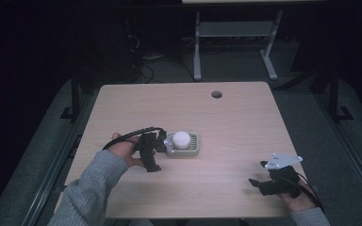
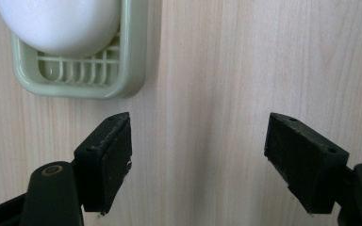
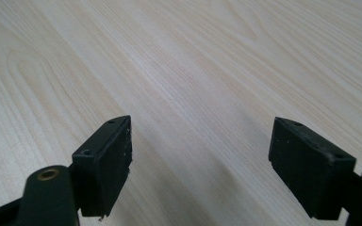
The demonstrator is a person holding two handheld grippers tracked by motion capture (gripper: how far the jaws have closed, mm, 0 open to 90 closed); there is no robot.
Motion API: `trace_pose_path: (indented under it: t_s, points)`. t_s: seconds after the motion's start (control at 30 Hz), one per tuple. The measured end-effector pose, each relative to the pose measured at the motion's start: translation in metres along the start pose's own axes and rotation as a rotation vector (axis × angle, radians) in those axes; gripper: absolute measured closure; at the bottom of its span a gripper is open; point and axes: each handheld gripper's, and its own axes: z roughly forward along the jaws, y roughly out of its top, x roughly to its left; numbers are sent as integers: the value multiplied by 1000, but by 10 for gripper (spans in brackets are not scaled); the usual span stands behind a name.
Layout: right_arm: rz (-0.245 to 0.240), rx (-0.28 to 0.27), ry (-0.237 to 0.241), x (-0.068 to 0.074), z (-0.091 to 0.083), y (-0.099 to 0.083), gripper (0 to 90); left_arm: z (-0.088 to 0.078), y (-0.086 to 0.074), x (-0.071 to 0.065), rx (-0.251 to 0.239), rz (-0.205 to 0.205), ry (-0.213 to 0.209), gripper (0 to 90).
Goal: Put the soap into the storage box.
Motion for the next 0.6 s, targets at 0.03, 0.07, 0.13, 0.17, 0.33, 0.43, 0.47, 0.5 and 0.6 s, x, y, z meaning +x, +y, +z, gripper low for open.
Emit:
trace_pose_path:
  t_s: [0.03,0.07,0.13,0.17,0.33,0.43,0.47,0.5,0.6]
  points:
    - [-3,1,-1,0,0,0,215,1,-2,-1,-11,-9,-8,237]
    - [-1,0,-2,0,0,0,215,2,-3,-2,-10,-7,-12,237]
    - [-1,-3,0,-1,0,-1,215,4,-6,-5,-8,-11,-14,237]
    - [-1,-2,-1,-1,0,-1,215,4,-7,-5,-7,-8,-14,237]
    - [-3,4,-3,0,0,0,215,3,-12,-12,-14,-8,-6,237]
    - [-1,3,-4,0,0,0,215,3,-13,-14,-18,-10,-9,237]
    - [0,3,-5,0,0,0,215,4,-14,-15,-18,-12,-7,237]
    - [4,0,-3,0,0,-1,215,4,-15,-16,-19,-13,-6,237]
    - [15,2,-6,-2,-1,-2,215,5,-18,-18,-17,-17,0,237]
